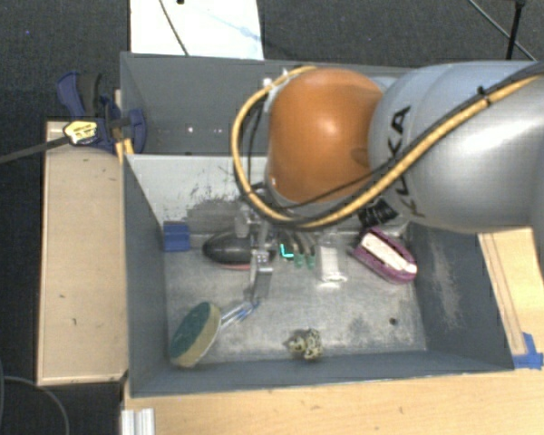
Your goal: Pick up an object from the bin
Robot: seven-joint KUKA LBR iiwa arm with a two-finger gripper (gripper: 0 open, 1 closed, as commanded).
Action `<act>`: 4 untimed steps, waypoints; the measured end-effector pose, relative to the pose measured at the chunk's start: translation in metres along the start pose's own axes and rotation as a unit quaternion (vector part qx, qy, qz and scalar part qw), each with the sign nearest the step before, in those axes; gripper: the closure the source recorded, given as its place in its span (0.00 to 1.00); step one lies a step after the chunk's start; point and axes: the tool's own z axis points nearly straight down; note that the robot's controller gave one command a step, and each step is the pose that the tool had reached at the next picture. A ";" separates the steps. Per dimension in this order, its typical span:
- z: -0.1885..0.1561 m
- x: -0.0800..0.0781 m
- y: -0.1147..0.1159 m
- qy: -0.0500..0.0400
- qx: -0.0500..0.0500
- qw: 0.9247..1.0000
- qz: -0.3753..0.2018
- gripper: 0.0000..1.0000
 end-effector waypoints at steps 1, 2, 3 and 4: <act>0.101 0.059 0.049 0.002 0.001 0.999 0.037 0.00; 0.147 0.051 0.058 -0.007 0.000 0.972 -0.234 0.00; 0.149 0.053 0.057 -0.003 0.000 0.973 -0.230 1.00; 0.018 0.031 0.062 -0.008 -0.001 0.978 -0.207 1.00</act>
Offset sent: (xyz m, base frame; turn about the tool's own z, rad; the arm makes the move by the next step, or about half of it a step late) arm -0.0558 0.0466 -0.0963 0.0794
